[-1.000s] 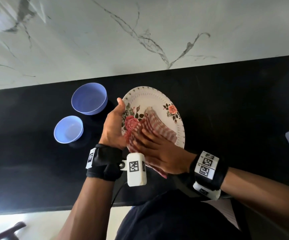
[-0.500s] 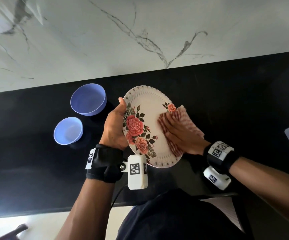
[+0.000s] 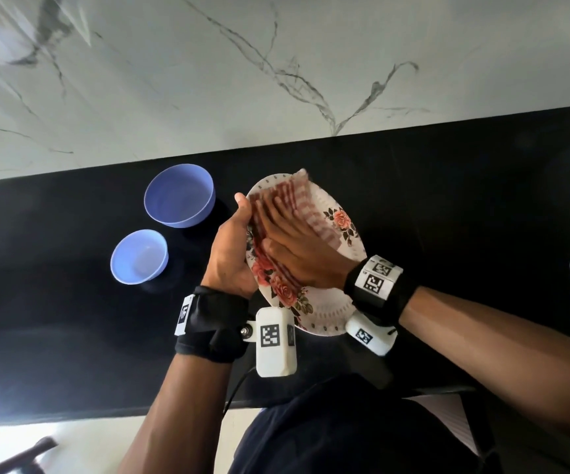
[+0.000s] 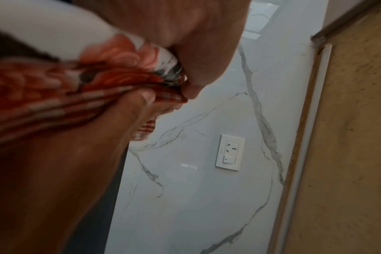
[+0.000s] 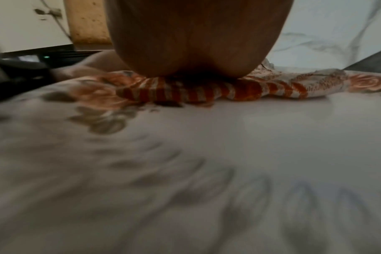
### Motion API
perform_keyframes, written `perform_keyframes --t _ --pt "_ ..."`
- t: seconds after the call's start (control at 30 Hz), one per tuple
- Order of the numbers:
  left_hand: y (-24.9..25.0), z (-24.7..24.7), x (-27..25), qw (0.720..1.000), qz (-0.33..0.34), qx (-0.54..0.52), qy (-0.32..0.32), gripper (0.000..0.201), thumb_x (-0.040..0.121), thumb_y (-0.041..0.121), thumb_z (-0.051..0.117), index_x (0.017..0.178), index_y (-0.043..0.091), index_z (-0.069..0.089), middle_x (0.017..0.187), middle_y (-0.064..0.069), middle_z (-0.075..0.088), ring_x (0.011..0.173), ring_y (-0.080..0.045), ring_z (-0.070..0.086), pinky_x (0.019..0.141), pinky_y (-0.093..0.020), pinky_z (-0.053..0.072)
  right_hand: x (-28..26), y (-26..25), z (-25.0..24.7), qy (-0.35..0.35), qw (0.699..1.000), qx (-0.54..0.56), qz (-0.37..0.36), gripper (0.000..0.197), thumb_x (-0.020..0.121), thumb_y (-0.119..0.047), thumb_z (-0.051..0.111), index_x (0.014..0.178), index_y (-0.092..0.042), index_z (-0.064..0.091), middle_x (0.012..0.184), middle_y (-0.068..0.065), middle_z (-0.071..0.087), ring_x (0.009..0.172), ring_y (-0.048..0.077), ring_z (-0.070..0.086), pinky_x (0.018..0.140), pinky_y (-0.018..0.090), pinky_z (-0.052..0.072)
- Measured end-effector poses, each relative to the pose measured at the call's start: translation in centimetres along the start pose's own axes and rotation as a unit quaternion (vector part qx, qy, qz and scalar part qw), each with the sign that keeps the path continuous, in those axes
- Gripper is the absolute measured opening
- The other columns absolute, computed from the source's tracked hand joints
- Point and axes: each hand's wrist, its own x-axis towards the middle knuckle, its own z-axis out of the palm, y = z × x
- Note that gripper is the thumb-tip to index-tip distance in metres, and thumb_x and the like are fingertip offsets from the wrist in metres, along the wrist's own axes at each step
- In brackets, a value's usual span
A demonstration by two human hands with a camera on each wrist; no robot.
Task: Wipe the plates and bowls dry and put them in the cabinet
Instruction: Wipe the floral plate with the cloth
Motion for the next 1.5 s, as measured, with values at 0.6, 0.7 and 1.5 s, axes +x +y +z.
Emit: perform_keyframes --t 0.6,0.7,1.5 --pt "0.2 0.0 -0.4 0.993 -0.062 -0.089 0.042 0.079 0.103 0.07 0.033 0.15 0.008 0.052 0.144 -0.025 0.06 0.137 -0.045 0.053 0.105 -0.063 0.045 -13.4 0.2 -1.6 -0.044 0.993 0.047 -0.102 0.06 0.108 -0.031 0.042 0.159 -0.013 0.017 0.167 0.001 0.018 0.156 0.013 0.013 0.127 0.031 0.011" --pt "0.0 0.8 -1.0 0.991 -0.049 -0.095 0.076 0.073 0.105 0.064 0.036 0.139 0.005 0.062 0.134 -0.026 0.067 0.127 -0.045 0.06 0.097 -0.062 0.047 -14.1 0.6 -1.4 0.075 0.992 0.029 -0.094 0.049 0.109 -0.03 0.042 0.153 -0.009 0.034 0.159 0.003 0.038 0.15 0.012 0.033 0.123 0.031 0.028" --pt "-0.1 5.7 -2.2 0.69 0.411 0.595 -0.013 0.043 0.098 0.057 0.053 0.086 0.018 0.067 0.07 0.001 0.062 0.065 -0.019 0.055 0.062 -0.033 0.046 -4.5 3.9 -15.9 0.241 0.969 -0.053 -0.027 0.046 0.103 -0.05 0.05 0.096 -0.01 0.071 0.07 -0.008 0.065 0.057 0.015 0.059 0.054 0.037 0.049"
